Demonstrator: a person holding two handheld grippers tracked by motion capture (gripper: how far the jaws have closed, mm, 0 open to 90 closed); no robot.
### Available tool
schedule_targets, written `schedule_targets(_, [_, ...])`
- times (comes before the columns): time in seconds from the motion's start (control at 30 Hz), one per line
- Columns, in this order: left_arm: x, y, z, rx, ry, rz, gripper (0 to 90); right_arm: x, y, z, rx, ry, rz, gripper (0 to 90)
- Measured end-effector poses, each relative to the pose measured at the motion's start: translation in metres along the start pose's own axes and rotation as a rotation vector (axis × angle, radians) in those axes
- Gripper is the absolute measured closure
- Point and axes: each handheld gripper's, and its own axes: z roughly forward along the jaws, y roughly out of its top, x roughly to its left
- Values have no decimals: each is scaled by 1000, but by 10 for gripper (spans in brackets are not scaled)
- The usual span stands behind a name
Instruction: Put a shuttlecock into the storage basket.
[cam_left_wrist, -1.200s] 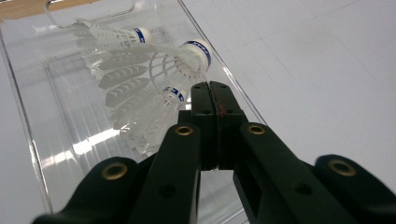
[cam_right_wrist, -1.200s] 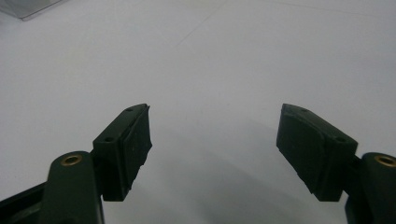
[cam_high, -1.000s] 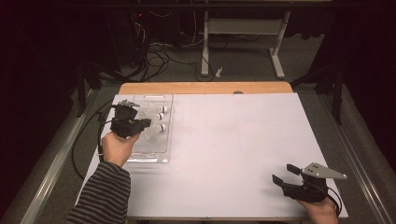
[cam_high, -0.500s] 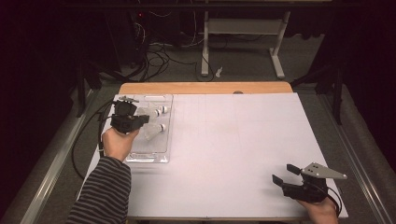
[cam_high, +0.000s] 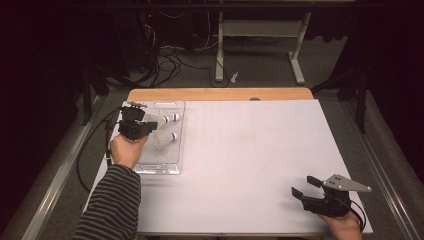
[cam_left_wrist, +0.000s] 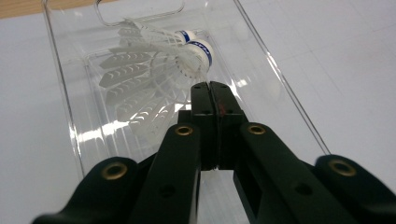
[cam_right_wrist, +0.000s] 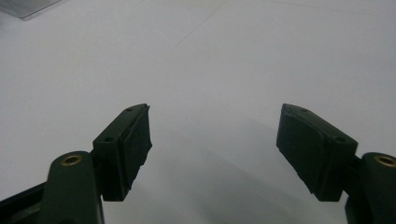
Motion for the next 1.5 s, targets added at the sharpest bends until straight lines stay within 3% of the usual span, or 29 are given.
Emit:
schedule_targets(0.33, [7, 0, 9, 21, 15, -26, 889, 0, 0, 0, 0, 0, 1, 266])
schedule_targets(0.4, [7, 0, 10, 17, 9, -28, 834, 0, 0, 0, 0, 1, 0, 266])
schedule_targets(0.57, [4, -1, 10, 19, 12, -11, 682, 0, 0, 0, 0, 0, 1, 266])
schedule_targets(0.8, [-2, -2, 7, 14, 17, 13, 588, 0, 0, 0, 0, 0, 1, 266])
schedule_targets(1.5, [-17, -10, -2, 0, 28, 56, 455, 0, 0, 0, 0, 0, 0, 266])
